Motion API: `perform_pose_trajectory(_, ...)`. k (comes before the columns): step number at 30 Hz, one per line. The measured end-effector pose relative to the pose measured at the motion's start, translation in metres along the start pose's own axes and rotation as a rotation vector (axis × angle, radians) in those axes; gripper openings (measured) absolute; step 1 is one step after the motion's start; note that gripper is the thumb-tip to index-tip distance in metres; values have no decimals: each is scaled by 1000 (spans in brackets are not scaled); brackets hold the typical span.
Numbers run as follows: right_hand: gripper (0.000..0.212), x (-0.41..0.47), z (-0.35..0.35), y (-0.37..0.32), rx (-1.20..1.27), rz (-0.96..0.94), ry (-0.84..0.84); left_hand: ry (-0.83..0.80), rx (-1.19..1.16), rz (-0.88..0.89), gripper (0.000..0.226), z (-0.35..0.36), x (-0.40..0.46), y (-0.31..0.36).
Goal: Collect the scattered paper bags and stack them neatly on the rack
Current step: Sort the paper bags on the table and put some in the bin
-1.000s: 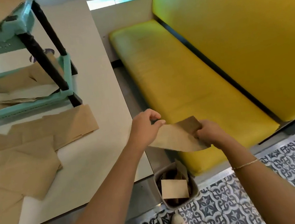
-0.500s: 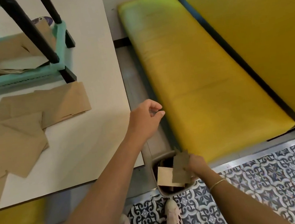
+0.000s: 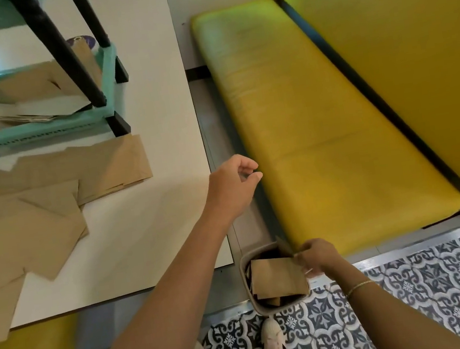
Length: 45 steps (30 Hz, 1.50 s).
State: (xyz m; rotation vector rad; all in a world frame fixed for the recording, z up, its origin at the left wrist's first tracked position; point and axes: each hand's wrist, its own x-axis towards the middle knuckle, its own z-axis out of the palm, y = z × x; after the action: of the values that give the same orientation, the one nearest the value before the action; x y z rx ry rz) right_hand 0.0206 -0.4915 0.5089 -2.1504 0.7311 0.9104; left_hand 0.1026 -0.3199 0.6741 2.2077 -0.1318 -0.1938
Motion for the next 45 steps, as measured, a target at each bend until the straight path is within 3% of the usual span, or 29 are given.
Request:
perform_pose_trajectory(9, 24, -52, -46, -140, 201, -357, 247, 63, 31, -12, 17, -45, 7, -12)
perform_pose_trajectory(15, 26, -84, -24, -242, 99, -645, 363, 237, 65, -127, 15, -100, 13, -43)
perform_pose_trajectory(22, 67, -80, 39, -324, -89, -514, 295, 338, 188, -299, 13, -159, 16, -104)
perform_pose_trajectory(26, 73, -83, 61, -352, -199, -445, 332, 347, 191, -317, 10, -180, 13, -129)
perform_pose_trajectory(36, 50, -73, 69, -372, -151, -241, 282, 286, 216, -295, 16, -204, 15, -151)
perform_pose_trajectory(42, 2, -76, 27, -346, -94, -211, 163, 308, 299, -310, 19, -216, 22, -152)
perform_pose_trajectory(45, 11, -78, -11, -319, -209, -142, 95, 211, 405, -351, 34, -218, 31, -150)
